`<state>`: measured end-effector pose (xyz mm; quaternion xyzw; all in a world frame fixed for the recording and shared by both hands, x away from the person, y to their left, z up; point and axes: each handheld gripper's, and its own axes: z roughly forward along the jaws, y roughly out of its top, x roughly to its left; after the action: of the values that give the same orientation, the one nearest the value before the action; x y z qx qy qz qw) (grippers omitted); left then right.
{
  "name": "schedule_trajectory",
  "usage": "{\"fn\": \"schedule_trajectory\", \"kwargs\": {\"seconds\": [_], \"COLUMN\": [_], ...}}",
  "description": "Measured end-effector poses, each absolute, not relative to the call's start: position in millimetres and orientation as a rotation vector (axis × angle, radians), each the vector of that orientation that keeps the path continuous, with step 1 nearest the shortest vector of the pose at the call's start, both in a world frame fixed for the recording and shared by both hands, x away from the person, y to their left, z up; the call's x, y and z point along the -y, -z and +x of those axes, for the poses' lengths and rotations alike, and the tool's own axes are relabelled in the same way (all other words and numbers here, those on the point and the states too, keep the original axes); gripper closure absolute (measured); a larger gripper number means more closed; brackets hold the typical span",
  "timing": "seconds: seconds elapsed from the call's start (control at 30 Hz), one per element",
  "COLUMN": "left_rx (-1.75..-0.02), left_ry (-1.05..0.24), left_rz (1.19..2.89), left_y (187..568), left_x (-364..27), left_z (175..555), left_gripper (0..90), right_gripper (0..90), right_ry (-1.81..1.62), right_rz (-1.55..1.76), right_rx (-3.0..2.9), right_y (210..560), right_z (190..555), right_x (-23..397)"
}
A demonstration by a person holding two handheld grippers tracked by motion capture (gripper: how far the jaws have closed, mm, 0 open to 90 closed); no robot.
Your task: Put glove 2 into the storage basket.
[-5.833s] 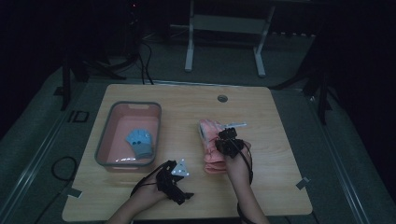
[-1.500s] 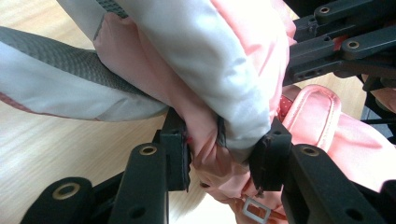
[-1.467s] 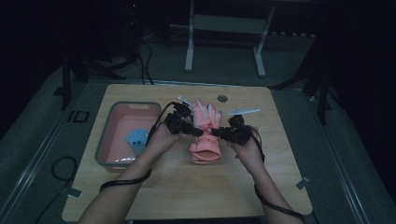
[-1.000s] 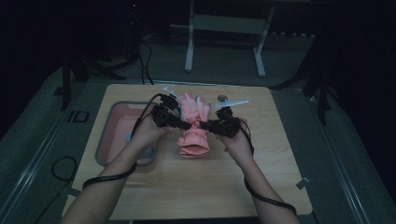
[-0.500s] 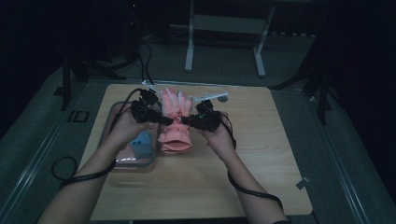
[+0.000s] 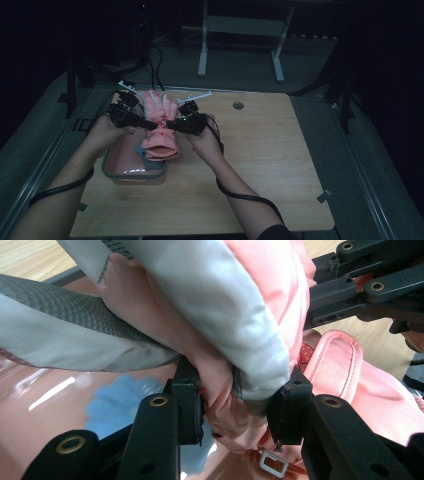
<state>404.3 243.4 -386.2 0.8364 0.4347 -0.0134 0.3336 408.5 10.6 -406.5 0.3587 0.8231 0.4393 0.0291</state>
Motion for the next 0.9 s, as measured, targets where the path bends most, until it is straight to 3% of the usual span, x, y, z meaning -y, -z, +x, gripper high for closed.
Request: {"fn": "schedule_trajectory", "kwargs": {"seconds": [0.4, 0.9], "left_rx": [-1.208, -1.249], "left_ry": [0.075, 0.195], "left_rz": [2.183, 2.204], "left_y": [421.7, 471.8], "left_x": [-292.0, -294.2], "left_z": [405.7, 394.7], "left_gripper": [63.5, 63.1], "right_gripper": [79.0, 78.0], "right_ry": [-1.335, -1.18], "right_rz": [1.131, 1.164], "right_rx": [-2.598, -2.697], "right_y": [442.6, 483.7], "right_z": [413.8, 398.5], "right_x": [-68.3, -76.3]}}
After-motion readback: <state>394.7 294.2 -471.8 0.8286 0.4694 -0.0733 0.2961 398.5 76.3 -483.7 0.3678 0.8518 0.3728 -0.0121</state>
